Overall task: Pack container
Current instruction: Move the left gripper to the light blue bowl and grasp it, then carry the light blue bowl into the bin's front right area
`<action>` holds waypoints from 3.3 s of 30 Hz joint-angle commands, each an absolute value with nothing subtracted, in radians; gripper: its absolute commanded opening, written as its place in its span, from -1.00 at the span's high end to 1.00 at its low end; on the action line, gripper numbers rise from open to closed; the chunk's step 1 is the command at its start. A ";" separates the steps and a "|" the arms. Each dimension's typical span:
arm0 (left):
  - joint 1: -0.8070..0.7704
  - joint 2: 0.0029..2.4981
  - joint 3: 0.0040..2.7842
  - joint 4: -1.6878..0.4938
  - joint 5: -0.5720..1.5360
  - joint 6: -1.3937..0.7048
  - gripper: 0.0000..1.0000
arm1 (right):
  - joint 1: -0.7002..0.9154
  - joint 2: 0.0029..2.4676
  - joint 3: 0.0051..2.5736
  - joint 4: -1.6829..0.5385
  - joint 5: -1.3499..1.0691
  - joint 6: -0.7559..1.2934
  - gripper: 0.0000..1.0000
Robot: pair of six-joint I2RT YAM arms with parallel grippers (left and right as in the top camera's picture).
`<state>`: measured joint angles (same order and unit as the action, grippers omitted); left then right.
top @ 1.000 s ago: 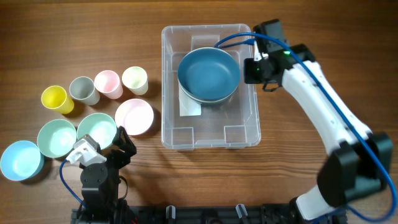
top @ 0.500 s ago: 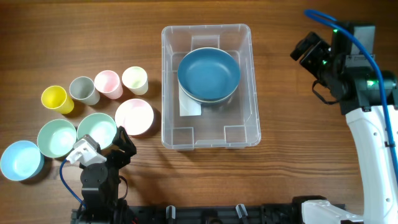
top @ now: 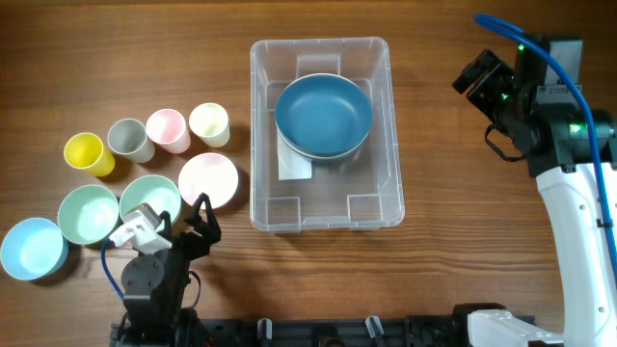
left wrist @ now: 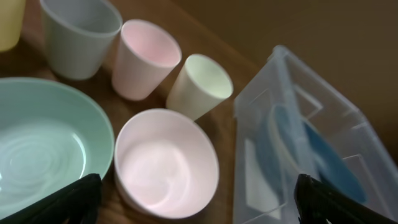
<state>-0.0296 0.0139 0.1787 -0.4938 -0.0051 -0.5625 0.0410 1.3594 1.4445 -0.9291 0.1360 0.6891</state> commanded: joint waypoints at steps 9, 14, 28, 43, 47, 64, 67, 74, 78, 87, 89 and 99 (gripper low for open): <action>-0.014 0.535 0.840 -0.831 -0.398 -0.574 -1.00 | 0.039 1.359 1.452 -0.931 0.158 0.708 -0.99; 0.096 0.784 1.068 -0.964 -0.451 -0.582 -0.99 | 0.039 1.359 1.452 -0.931 0.158 0.709 -0.99; 0.815 1.136 1.081 -1.055 -0.204 -0.816 -0.99 | 0.039 1.359 1.453 -0.931 0.158 0.709 -0.99; 1.098 1.572 1.081 -0.875 -0.101 -0.717 -0.70 | 0.039 1.359 1.453 -0.931 0.158 0.709 -1.00; 1.098 1.671 1.081 -0.832 -0.101 -0.710 -0.52 | 0.039 1.359 1.452 -0.931 0.158 0.709 -0.99; 1.150 1.738 1.082 -0.776 -0.111 -0.685 0.92 | 0.039 1.359 1.452 -0.931 0.158 0.710 -0.99; 1.177 1.698 1.106 -0.777 -0.054 -0.679 0.92 | 0.039 1.359 1.452 -0.931 0.158 0.709 -0.99; 1.132 1.540 1.273 -0.844 0.324 -0.585 0.92 | 0.039 1.359 1.452 -0.931 0.158 0.709 -0.99; 0.891 1.407 1.331 -0.884 0.412 -0.462 0.92 | 0.039 1.359 1.452 -0.931 0.158 0.709 -1.00; -0.019 1.271 1.335 -0.879 0.136 -0.344 0.92 | 0.039 1.359 1.452 -0.931 0.158 0.709 -0.99; -0.219 1.307 1.335 -0.846 0.019 -0.343 0.92 | 0.039 1.359 1.452 -0.932 0.158 0.709 -0.99; -0.588 1.548 1.335 -0.733 -0.052 -0.349 0.92 | 0.039 1.359 1.452 -0.931 0.158 0.709 -0.99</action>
<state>-0.5323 1.5097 1.3182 -0.7280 -0.0338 -0.3634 0.0410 1.3594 1.4445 -0.9314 0.1394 0.6960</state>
